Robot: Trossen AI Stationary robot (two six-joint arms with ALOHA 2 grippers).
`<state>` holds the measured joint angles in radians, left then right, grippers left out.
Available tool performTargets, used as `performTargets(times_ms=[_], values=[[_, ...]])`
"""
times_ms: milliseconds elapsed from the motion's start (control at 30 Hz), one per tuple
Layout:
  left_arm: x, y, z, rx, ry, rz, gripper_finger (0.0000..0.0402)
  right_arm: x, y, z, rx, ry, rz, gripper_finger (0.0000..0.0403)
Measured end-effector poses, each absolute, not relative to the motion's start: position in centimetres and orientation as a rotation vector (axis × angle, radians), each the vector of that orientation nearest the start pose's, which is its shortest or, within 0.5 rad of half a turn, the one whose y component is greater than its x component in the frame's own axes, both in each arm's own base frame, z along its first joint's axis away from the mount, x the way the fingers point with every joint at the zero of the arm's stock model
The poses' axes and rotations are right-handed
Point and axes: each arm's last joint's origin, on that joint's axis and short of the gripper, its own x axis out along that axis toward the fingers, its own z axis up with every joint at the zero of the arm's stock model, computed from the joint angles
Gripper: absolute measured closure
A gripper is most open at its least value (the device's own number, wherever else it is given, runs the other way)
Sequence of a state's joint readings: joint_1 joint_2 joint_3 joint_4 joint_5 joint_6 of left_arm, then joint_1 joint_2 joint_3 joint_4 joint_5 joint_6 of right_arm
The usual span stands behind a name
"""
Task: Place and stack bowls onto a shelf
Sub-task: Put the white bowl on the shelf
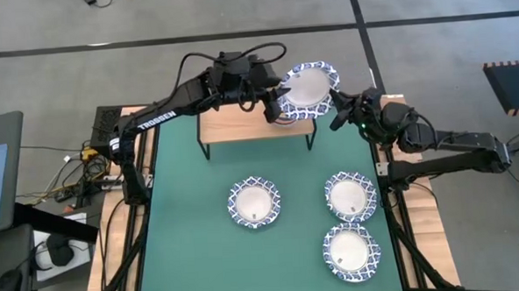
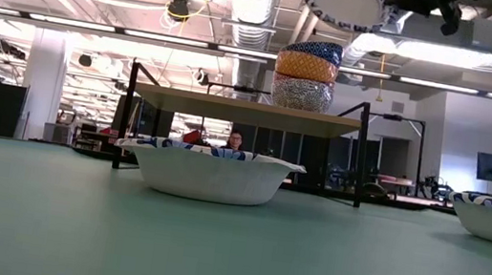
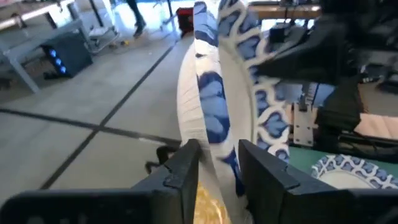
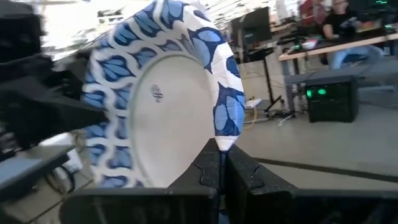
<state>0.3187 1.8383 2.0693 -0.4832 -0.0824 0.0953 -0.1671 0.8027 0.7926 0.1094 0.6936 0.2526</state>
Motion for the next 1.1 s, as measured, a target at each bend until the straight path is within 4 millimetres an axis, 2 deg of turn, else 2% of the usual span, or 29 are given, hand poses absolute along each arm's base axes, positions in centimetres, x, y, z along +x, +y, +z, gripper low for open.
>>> performTargets(times_ms=[200,333,467,567,767,1100], values=[[38.1,13.3,44.5,0.044,0.333,0.446,0.0387,16.7,-4.4,36.6,0.269,-0.223,-0.792,0.0351],[36.9,13.7,45.7,0.008,0.308,0.445,0.0396,15.9,-4.3,37.1,0.279,-0.265,-0.771,0.0316],[34.1,14.2,47.9,0.018,0.3,0.497,0.04,15.1,-4.2,37.8,0.272,-0.311,-0.768,0.0284],[31.4,15.4,48.5,0.017,0.374,0.586,0.0401,14.5,-4.1,38.2,0.255,-0.331,-0.779,0.0263],[27.8,18.4,45.9,-0.148,0.648,0.633,0.0401,14.1,-4.1,38.3,0.255,-0.338,-0.781,0.0235],[25.2,22.6,38.5,-0.474,0.909,0.499,0.0401,14.1,-4.1,38.2,0.253,-0.335,-0.783,0.0231]])
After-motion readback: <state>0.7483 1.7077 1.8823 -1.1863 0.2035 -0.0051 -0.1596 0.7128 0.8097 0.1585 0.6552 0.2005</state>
